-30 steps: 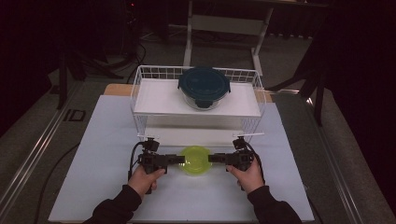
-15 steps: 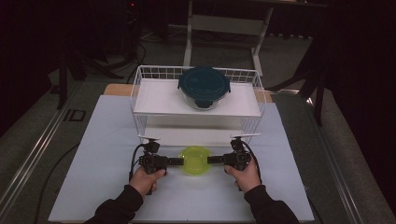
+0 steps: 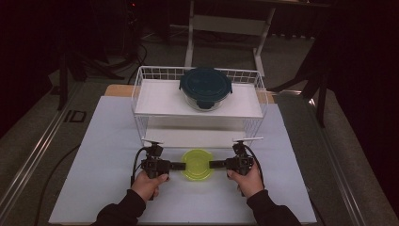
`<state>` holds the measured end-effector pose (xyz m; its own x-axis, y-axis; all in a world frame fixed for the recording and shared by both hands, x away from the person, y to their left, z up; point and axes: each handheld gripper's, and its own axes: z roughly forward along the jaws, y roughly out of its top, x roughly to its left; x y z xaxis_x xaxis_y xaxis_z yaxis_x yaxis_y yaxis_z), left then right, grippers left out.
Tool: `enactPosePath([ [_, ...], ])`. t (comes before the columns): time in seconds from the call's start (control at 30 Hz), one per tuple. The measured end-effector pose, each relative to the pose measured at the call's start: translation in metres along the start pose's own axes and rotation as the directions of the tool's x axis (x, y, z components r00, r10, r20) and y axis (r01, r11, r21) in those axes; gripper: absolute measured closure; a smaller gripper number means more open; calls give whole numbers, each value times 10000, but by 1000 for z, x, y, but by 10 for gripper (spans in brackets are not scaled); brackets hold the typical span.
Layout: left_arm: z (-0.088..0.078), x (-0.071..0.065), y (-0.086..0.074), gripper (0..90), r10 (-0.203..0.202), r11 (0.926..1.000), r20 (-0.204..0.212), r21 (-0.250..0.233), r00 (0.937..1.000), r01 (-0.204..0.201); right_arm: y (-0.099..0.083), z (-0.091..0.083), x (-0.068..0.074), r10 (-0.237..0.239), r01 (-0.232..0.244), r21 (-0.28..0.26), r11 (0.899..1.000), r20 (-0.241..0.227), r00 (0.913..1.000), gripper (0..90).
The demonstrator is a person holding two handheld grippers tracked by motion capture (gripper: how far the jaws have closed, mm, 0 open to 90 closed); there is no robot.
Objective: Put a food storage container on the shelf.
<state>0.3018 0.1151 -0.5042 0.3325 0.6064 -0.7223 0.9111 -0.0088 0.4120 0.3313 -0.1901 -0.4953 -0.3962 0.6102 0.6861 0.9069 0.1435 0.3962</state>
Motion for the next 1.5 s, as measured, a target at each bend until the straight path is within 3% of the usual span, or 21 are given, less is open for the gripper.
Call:
enactPosePath([
  [0.2,-2,-4,-3,802,75,10000,-285,47,9996,-73,-6,-1,7,-121,121,120,9999,17,9999,812],
  [0.5,-18,-19,-3,804,537,9974,34,-476,9986,-535,-6,-15,23,-519,518,-189,9985,-36,9986,812],
  [0.73,-30,-31,-1,807,946,9940,134,-558,9954,-937,-6,-24,36,-858,857,-333,9958,-6,9963,812],
  [1.07,-51,-51,4,806,1242,9895,393,-798,9915,-1208,-1,-42,58,-1311,1302,-606,9896,-123,9913,812],
  [1.5,-74,-79,12,810,1803,9786,553,-1102,9820,-1735,4,-63,81,-1691,1666,-950,9814,-189,9854,811],
])
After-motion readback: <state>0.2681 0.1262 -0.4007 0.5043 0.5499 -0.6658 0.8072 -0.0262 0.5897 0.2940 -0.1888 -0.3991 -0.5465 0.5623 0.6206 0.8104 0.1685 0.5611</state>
